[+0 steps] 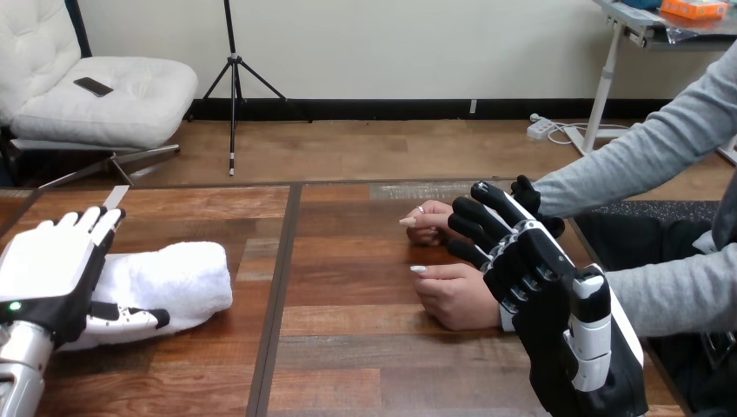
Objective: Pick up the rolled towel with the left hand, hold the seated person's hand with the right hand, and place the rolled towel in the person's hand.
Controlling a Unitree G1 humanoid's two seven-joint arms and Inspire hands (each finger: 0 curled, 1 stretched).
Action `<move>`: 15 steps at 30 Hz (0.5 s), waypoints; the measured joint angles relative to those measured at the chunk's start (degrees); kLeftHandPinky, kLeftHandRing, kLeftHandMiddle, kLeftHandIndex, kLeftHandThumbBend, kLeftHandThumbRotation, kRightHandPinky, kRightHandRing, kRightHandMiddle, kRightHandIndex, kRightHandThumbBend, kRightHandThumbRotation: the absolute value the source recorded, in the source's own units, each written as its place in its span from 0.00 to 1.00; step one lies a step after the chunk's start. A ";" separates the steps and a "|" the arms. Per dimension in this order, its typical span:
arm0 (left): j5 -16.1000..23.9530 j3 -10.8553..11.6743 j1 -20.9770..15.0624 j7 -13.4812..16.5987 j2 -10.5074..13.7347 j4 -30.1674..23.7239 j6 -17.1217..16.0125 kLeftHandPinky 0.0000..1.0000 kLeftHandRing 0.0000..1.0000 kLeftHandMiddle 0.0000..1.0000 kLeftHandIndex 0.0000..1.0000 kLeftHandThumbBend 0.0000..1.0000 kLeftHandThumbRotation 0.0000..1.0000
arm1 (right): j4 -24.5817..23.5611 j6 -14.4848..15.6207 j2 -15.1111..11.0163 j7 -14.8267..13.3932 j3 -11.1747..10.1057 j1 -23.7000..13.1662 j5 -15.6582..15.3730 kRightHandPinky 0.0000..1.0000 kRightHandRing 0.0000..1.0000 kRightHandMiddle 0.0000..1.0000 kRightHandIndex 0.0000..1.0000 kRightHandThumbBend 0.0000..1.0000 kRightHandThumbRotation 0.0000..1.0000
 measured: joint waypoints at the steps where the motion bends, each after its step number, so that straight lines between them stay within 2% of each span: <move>1: 0.05 -0.19 -0.18 0.01 0.00 0.06 0.12 0.95 0.97 0.98 0.96 0.97 0.56 | 0.00 0.04 0.00 0.00 -0.01 0.00 0.00 0.88 0.90 0.89 0.90 0.85 0.95; 15: 1.27 -2.72 -3.38 -0.34 -0.07 2.53 0.84 0.93 0.97 0.98 0.96 1.00 0.60 | -0.07 0.07 0.00 0.02 -0.04 -0.01 0.01 0.87 0.90 0.88 0.89 0.83 0.95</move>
